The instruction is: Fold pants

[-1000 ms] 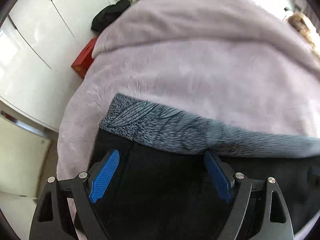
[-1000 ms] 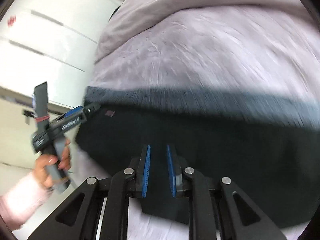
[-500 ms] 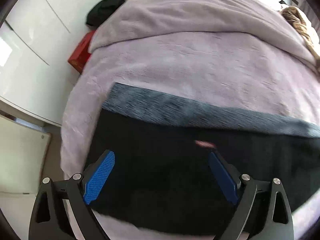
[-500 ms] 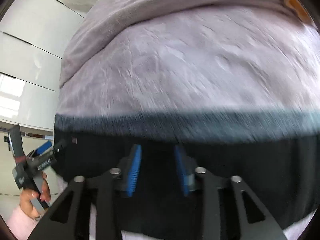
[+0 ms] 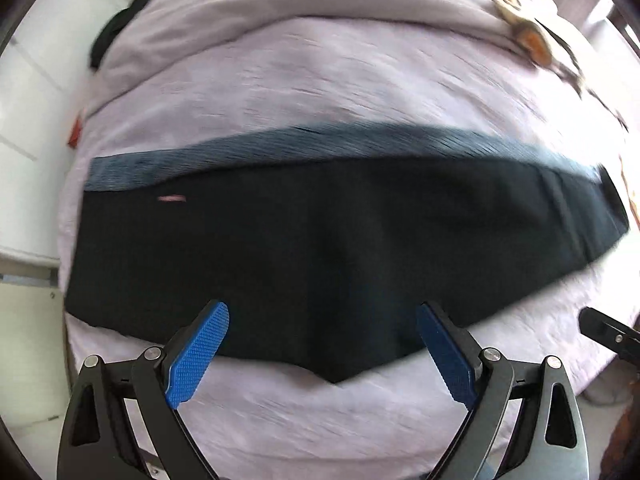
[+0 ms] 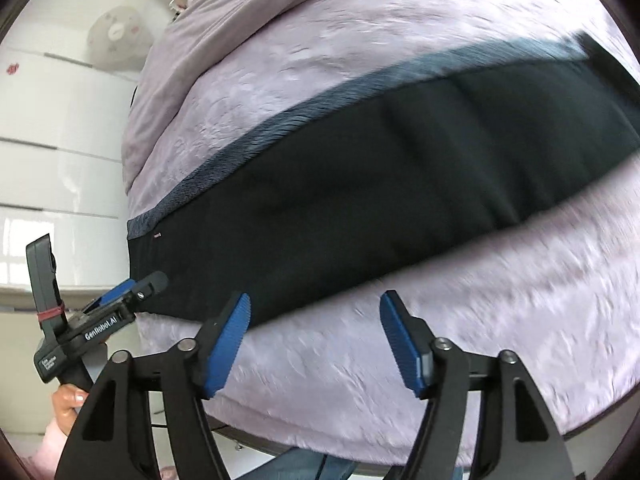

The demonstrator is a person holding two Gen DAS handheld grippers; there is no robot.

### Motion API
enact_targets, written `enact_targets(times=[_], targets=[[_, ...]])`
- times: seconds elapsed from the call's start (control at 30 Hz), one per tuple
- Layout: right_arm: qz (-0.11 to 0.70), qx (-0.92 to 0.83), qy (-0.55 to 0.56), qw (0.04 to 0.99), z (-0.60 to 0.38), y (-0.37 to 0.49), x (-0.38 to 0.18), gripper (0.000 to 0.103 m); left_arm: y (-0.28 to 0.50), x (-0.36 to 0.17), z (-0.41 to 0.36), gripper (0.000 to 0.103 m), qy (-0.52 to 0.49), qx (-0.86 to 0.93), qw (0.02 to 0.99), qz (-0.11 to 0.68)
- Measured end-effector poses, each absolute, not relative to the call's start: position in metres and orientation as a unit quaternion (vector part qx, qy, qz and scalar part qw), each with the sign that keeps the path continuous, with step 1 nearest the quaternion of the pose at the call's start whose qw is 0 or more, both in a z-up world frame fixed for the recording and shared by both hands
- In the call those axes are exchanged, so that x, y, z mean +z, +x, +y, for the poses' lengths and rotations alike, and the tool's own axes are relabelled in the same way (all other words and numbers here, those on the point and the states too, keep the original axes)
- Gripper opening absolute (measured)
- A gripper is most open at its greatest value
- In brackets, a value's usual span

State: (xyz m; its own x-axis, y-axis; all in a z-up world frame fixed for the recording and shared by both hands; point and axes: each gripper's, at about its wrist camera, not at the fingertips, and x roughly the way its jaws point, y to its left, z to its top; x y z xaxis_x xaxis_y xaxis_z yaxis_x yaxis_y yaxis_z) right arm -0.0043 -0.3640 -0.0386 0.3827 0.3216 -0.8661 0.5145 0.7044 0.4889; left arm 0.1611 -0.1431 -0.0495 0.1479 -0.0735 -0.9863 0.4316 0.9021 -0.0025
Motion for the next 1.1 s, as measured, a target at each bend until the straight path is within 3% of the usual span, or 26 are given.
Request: enact_targets(times=[0.17,1.1], targets=[[0.548,-0.077,0.389,0.736,-0.386,-0.038,-0.040,0.079,0.125,-0.052,-0.198,0.096,0.182,-0.198,0.722,0.638],[0.493,-0.157,0.453,0.726,-0.610,-0.114,-0.064,0.079,0.059,-0.064,-0.411,0.096,0.268,-0.202,0.689,0.642]])
